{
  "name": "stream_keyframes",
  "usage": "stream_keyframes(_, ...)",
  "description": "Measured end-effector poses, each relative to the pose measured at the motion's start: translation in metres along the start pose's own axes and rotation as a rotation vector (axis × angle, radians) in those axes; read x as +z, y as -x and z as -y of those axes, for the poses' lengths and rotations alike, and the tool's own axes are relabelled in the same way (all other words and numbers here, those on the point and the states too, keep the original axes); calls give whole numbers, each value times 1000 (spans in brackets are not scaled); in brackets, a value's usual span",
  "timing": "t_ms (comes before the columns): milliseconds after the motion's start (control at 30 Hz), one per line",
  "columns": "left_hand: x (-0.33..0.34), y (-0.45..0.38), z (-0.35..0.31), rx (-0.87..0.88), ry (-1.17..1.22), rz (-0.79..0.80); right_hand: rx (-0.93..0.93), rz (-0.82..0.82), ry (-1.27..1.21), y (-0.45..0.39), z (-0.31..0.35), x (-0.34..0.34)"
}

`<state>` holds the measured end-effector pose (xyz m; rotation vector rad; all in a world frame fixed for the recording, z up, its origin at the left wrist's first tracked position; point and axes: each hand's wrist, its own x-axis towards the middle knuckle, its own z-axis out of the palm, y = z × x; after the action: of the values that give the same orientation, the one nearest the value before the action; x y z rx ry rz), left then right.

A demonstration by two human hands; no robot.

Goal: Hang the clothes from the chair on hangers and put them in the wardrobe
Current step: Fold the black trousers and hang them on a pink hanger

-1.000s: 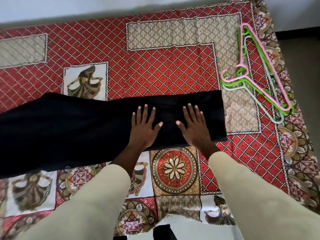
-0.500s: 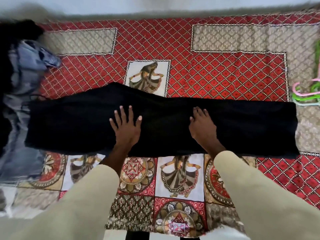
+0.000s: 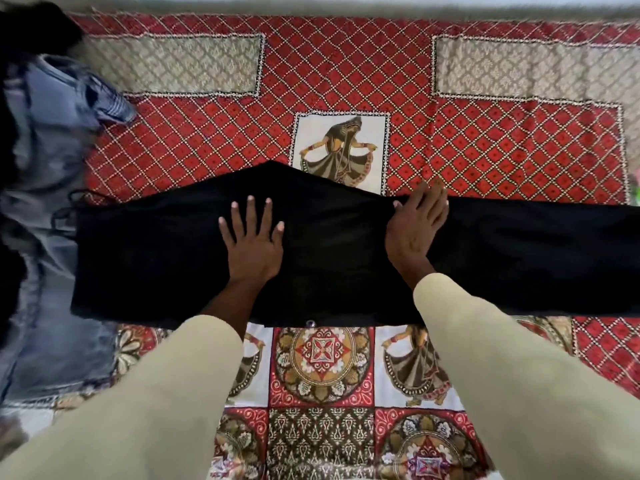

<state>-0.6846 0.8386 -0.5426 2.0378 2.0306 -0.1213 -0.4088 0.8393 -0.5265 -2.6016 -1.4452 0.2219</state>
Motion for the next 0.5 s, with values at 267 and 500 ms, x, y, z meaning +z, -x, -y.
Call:
stream_keyframes(267,3,1,-28,-165,10,32,-343,248,28,87,-70,-1)
stream_keyframes(500,-3,43,-121,-15,65,-42,-66,258,33,57,-148,-30)
